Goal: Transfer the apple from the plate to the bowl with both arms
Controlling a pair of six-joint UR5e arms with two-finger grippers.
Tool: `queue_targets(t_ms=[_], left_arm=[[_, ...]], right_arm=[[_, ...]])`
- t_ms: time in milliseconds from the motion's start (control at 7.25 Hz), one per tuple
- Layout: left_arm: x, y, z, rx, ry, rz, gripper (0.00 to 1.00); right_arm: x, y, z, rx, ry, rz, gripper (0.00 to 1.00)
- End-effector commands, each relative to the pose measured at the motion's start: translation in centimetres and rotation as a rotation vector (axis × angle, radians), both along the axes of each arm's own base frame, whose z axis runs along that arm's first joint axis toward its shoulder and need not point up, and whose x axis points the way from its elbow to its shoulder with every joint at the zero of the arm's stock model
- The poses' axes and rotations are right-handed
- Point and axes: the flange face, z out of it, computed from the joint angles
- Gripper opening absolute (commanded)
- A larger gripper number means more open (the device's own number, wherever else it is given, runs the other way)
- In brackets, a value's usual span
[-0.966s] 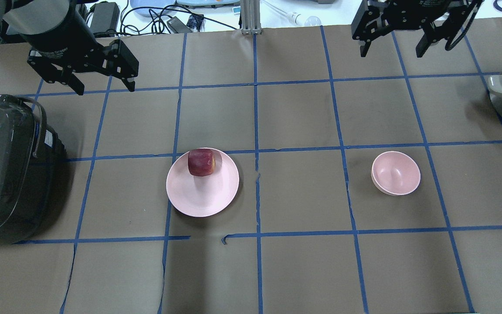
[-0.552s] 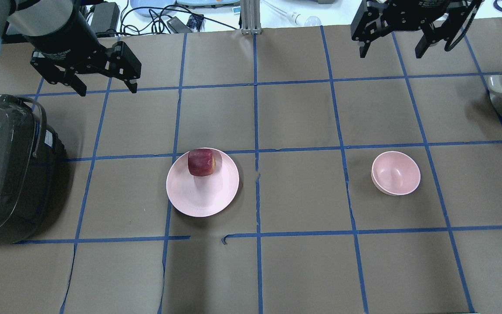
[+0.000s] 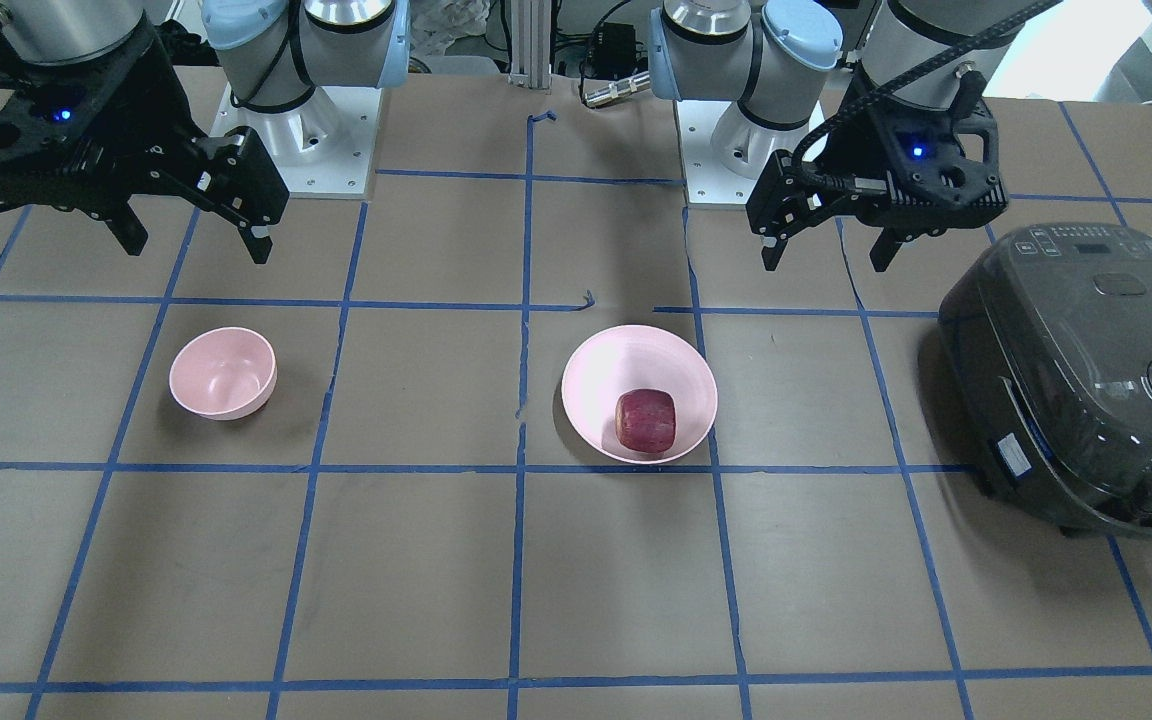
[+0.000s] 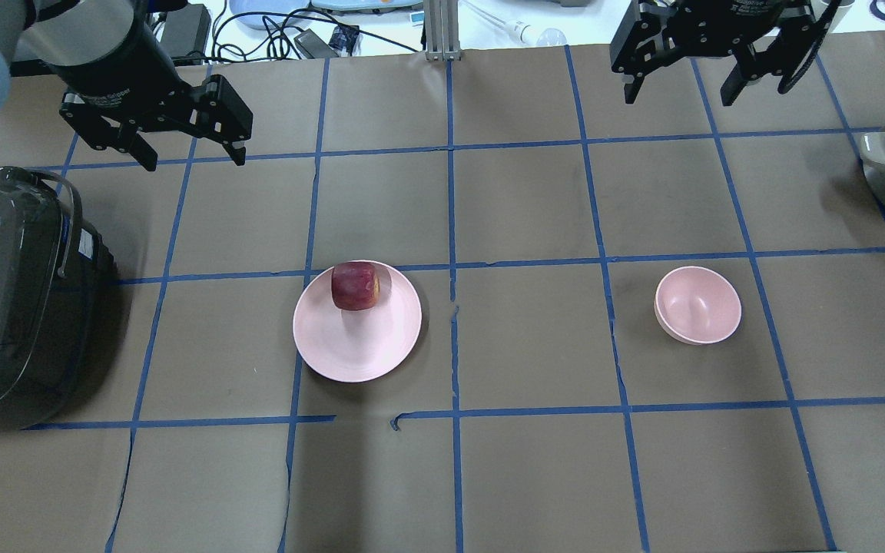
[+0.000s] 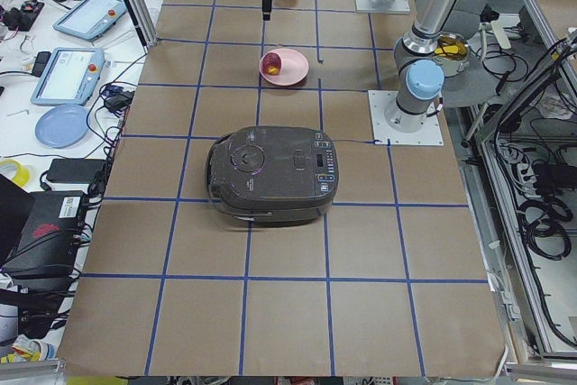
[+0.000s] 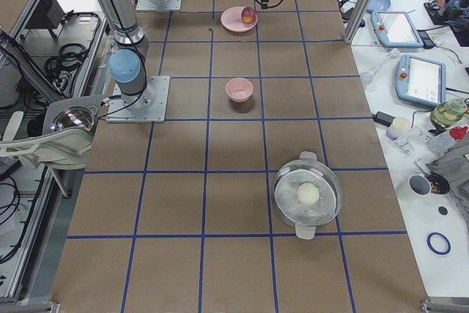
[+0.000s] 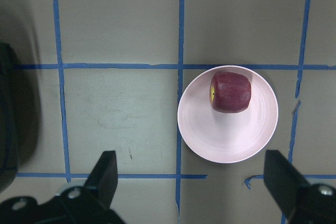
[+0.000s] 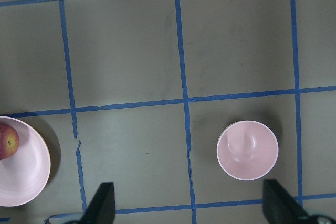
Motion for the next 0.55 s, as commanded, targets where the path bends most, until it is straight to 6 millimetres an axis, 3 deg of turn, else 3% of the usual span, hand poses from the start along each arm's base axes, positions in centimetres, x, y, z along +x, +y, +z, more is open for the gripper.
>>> queue_targets(t_ms=[0, 414], left_arm=[[-0.72, -0.10, -0.40, 0.004, -0.006, -0.013, 1.00], [-1.23, -0.32, -0.42, 0.000, -0.011, -0.026, 1.00]], right_arm=[[0.00, 0.01, 0.03, -0.001, -0.001, -0.003, 1.00], [-0.16, -0.14, -0.49, 0.008, 0.000, 0.006, 1.00]])
